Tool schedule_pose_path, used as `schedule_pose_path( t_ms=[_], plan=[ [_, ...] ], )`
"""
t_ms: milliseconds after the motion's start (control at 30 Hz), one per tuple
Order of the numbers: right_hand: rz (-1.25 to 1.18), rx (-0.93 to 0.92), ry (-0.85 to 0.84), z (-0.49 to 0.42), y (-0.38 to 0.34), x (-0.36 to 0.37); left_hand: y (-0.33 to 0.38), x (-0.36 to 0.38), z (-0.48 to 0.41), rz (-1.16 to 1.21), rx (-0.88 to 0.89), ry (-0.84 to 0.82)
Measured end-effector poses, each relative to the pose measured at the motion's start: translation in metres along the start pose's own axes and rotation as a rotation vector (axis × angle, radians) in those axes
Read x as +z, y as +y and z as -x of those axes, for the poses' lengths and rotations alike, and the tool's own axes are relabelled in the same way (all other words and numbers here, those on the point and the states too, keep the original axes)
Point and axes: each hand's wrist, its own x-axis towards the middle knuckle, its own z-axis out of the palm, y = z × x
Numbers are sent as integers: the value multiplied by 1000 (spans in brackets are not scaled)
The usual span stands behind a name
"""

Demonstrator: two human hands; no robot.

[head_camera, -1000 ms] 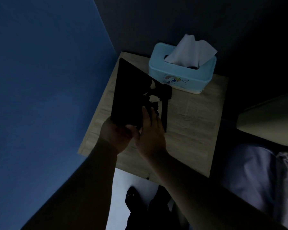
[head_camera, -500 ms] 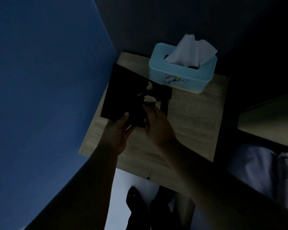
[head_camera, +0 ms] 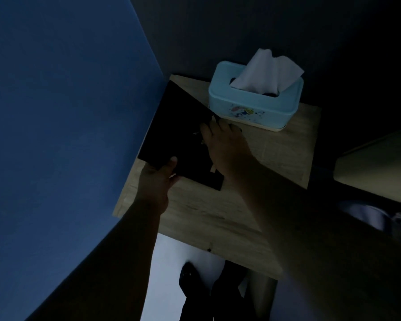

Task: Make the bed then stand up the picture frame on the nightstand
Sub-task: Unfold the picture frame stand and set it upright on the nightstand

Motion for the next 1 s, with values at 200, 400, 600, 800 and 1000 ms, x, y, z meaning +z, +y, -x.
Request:
schedule_pose_path(
  t_ms=[200,400,600,800,1000],
  plan=[
    [141,-121,155,2,3,-5,3,-1,-1,-72,36,14],
    [259,-220,301,0,3,-14,7,8,2,-73,78,23],
    [33,-99,243,18,3,-4,11,11,4,-88,92,-12],
    [-234,-154,30,40,-9,11,13,15,5,-109,47,-38],
    [-311,-83,84,51,-16,21,19,19,9,73,-29,-192]
  ],
)
